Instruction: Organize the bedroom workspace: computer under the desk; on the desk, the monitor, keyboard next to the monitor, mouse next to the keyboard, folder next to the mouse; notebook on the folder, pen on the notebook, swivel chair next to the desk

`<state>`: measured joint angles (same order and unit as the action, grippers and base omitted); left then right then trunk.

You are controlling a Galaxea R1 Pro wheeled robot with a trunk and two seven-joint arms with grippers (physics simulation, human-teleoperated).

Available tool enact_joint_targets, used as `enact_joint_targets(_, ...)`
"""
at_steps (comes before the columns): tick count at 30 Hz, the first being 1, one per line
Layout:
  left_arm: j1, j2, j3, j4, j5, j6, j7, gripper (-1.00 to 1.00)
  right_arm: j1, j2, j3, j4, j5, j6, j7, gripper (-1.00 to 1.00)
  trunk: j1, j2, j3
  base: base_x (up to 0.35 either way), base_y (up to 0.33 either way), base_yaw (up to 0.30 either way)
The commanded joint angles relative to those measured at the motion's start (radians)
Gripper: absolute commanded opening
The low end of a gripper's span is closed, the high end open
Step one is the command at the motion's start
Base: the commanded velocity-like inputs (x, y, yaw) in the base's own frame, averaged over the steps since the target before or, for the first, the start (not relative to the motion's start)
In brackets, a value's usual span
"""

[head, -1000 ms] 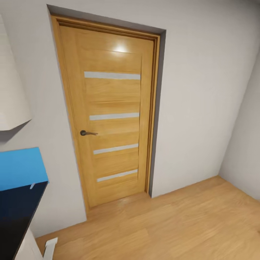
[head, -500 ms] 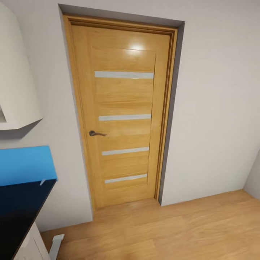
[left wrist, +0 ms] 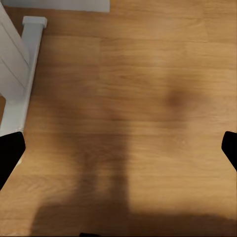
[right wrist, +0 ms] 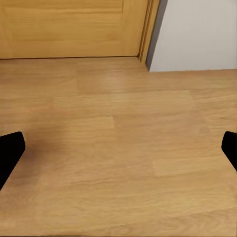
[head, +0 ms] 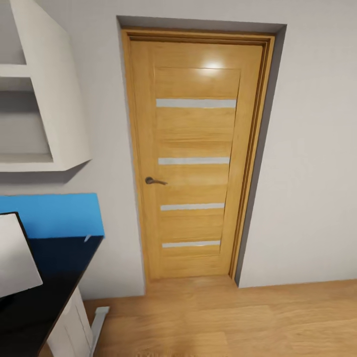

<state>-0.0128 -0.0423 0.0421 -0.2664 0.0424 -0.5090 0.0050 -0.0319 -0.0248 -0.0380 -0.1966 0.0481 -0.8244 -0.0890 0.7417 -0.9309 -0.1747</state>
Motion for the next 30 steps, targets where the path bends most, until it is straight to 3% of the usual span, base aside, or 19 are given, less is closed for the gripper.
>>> enact_joint_targets(1,-0.001,-0.001,0.004,0.001,0.002,-0.003,-0.002,1.0,0.0,0.0,-0.003,0.0,0.006,-0.002,-0.003,1.0,0.0,-0.001,-0.001,-0.269,-0.001,0.28)
enact_joint_targets(10,-0.001,-0.001,0.004,0.001,0.002,-0.002,-0.002,1.0,0.0,0.0,-0.002,0.043,0.005,0.004,-0.003,1.0,0.0,-0.001,-0.001,-0.205,0.0,0.28)
enact_joint_targets(30,-0.001,-0.001,0.004,0.001,0.002,-0.003,-0.002,1.0,-0.001,0.0,-0.006,0.063,-0.005,0.032,-0.006,1.0,0.0,-0.001,-0.001,-0.013,0.0,0.28)
